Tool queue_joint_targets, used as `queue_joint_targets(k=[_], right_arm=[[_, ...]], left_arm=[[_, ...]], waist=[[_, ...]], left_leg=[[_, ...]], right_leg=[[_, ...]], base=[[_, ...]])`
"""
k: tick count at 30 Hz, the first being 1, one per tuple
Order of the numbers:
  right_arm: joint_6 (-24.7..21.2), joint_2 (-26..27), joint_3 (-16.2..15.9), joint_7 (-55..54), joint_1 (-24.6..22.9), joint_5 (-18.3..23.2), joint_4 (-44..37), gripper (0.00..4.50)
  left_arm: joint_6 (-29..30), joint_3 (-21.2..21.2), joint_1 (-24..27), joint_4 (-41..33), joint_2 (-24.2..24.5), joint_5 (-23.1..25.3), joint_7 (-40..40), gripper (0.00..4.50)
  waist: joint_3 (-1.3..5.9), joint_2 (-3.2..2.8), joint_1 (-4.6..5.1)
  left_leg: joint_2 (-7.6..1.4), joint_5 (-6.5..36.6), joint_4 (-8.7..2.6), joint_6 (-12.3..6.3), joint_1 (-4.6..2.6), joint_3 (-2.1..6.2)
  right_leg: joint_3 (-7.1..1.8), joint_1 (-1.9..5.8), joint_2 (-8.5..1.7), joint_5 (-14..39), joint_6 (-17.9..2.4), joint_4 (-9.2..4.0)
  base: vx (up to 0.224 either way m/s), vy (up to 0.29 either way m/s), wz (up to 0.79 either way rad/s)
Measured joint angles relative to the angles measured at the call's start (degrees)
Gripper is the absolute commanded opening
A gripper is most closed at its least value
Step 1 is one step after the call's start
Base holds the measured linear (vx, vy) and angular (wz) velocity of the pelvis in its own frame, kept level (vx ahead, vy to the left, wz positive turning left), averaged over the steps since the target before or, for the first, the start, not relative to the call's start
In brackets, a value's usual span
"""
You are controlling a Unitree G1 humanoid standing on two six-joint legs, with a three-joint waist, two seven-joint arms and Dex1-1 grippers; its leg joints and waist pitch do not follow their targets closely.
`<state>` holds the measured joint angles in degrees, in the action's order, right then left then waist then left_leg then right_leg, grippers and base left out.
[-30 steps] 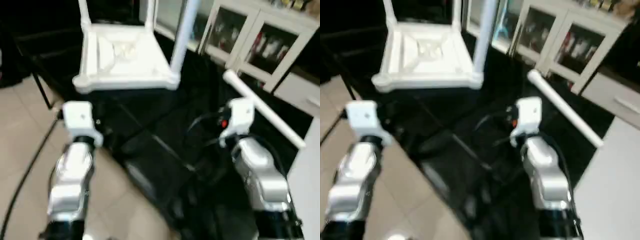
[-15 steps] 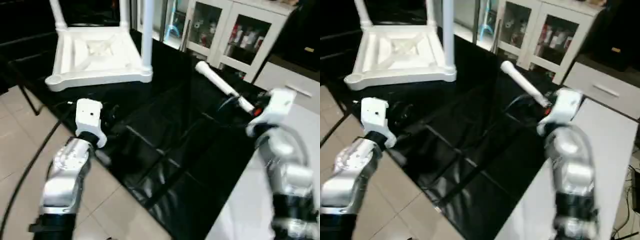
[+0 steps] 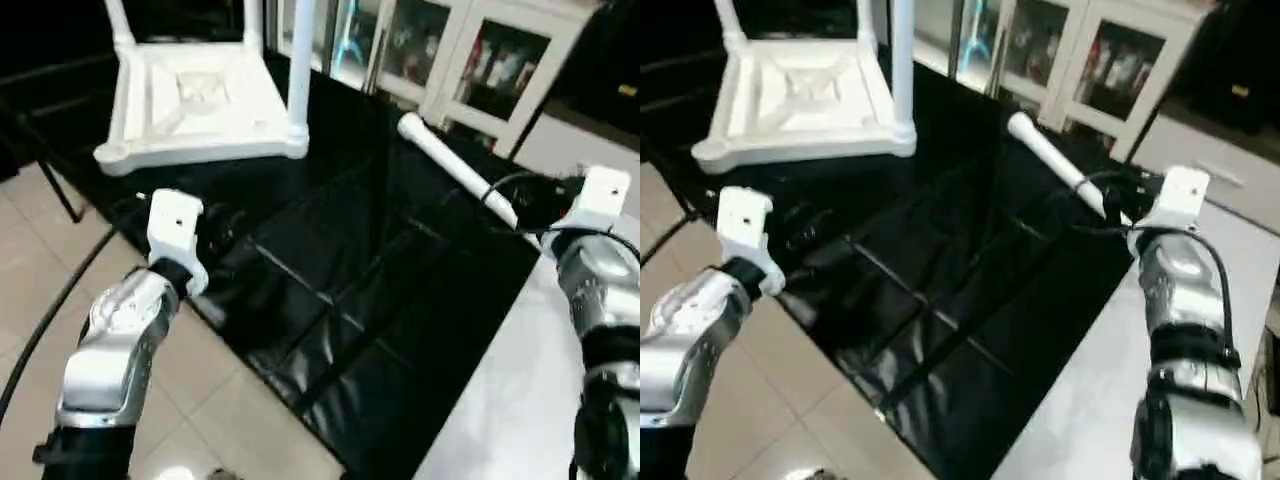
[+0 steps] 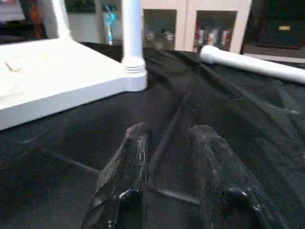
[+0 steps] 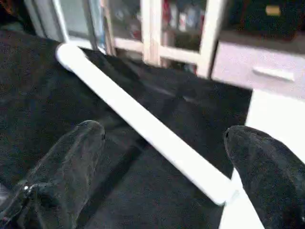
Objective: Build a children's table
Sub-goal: Move to table, then pick table leg
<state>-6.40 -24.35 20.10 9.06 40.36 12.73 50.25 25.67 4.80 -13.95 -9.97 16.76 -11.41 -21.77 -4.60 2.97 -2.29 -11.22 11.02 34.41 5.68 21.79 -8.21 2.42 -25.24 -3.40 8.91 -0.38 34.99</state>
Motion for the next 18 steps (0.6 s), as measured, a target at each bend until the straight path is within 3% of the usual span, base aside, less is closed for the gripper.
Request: queue_joint_targets(k=[4,8,12,14,18], right_arm=[[3.46,-0.85,0.83,0.62,1.36,0.12,7.57,4.43],[7.1,-0.89,0.91,1.88,3.26,0.1,12.72,4.43],[11.25,-0.99,1.42,2.6,4.72,0.0,16.46,4.43],[13.44,-1.4,1.99,2.68,5.41,0.02,18.06,4.43],[16.04,-2.89,2.05,3.0,6.82,-0.09,20.59,4.43]], left_arm=[[1.56,-0.2,0.08,-2.91,1.55,-3.04,-3.79,1.52],[3.68,-1.37,0.24,-7.14,3.86,-6.44,-8.94,1.52],[6.56,-1.58,0.5,-10.38,7.41,-9.36,-12.86,1.52],[7.76,-1.55,0.43,-11.79,9.4,-10.61,-14.41,1.52],[9.9,-1.14,-0.04,-13.14,11.37,-12.01,-16.01,1.52]], waist=[[-0.53,-0.8,-0.7],[-1.68,-2.22,-1.5],[-3.29,-3.9,-2.89],[-4.49,-4.67,-3.17],[-6.37,-5.46,-3.98]], left_leg=[[-0.05,-0.3,0.04,-0.47,0.58,-0.04],[-0.02,-0.25,0.06,-0.55,0.63,-0.16],[-0.09,-0.15,0.01,-0.37,0.55,-0.26],[-0.09,-0.09,-0.1,-0.26,0.57,-0.36],[-0.08,-0.12,-0.28,-0.28,0.67,-0.4]], right_leg=[[-0.01,-0.67,0.05,-0.12,-0.39,0.04],[-0.05,-0.77,-0.03,-0.09,-0.46,-0.08],[-0.05,-0.78,-0.04,-0.09,-0.48,-0.05],[-0.1,-0.86,-0.08,-0.15,-0.57,-0.05],[-0.1,-1.02,-0.1,-0.16,-0.59,-0.03]], base=[[0.0,0.0,0.0],[0.0,0.0,0.0],[0.0,0.0,0.0],[0.0,0.0,0.0],[0.0,0.0,0.0]])
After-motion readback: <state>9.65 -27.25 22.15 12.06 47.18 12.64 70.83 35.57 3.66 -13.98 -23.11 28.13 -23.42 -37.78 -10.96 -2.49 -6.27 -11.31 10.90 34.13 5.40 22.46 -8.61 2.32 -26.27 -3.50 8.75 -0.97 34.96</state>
